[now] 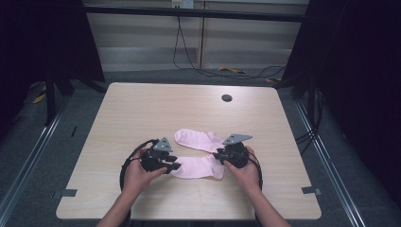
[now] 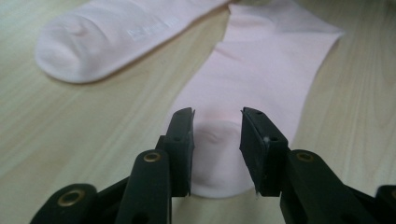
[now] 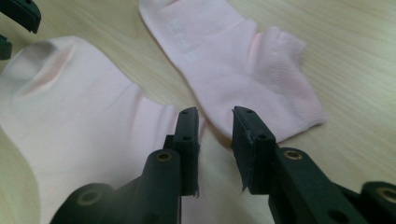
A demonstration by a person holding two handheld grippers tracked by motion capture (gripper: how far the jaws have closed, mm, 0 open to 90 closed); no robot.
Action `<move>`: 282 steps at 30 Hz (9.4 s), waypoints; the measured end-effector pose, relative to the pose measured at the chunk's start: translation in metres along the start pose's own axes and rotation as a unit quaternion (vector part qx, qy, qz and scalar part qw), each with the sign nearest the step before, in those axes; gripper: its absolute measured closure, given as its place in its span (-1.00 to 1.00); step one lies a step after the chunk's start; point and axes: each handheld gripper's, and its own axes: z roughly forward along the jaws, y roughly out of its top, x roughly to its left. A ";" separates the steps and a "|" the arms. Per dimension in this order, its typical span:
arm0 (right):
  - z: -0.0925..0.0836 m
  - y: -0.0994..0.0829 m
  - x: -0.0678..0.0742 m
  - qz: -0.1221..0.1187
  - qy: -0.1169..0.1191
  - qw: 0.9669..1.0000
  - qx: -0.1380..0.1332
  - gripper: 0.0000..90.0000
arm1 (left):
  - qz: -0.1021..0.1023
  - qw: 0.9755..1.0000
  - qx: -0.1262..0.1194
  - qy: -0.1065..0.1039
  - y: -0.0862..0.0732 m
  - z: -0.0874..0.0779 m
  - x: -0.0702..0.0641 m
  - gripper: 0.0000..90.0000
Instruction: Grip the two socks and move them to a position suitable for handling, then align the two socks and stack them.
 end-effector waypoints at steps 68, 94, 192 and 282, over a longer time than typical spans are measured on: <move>0.017 0.007 -0.046 0.025 -0.057 0.998 0.025 0.56 | -0.056 0.995 0.042 0.070 0.028 0.040 0.068 0.73; 0.016 0.013 -0.043 0.033 -0.058 0.998 0.000 0.52 | -0.066 0.994 0.031 0.084 0.032 0.043 0.063 0.69; -0.033 0.038 -0.032 0.024 0.001 1.000 -0.017 0.95 | -0.120 0.992 -0.003 0.039 0.039 0.002 0.030 0.97; -0.029 0.014 0.002 -0.003 0.051 0.999 0.015 0.94 | -0.109 0.992 0.033 0.051 0.002 -0.018 -0.010 0.95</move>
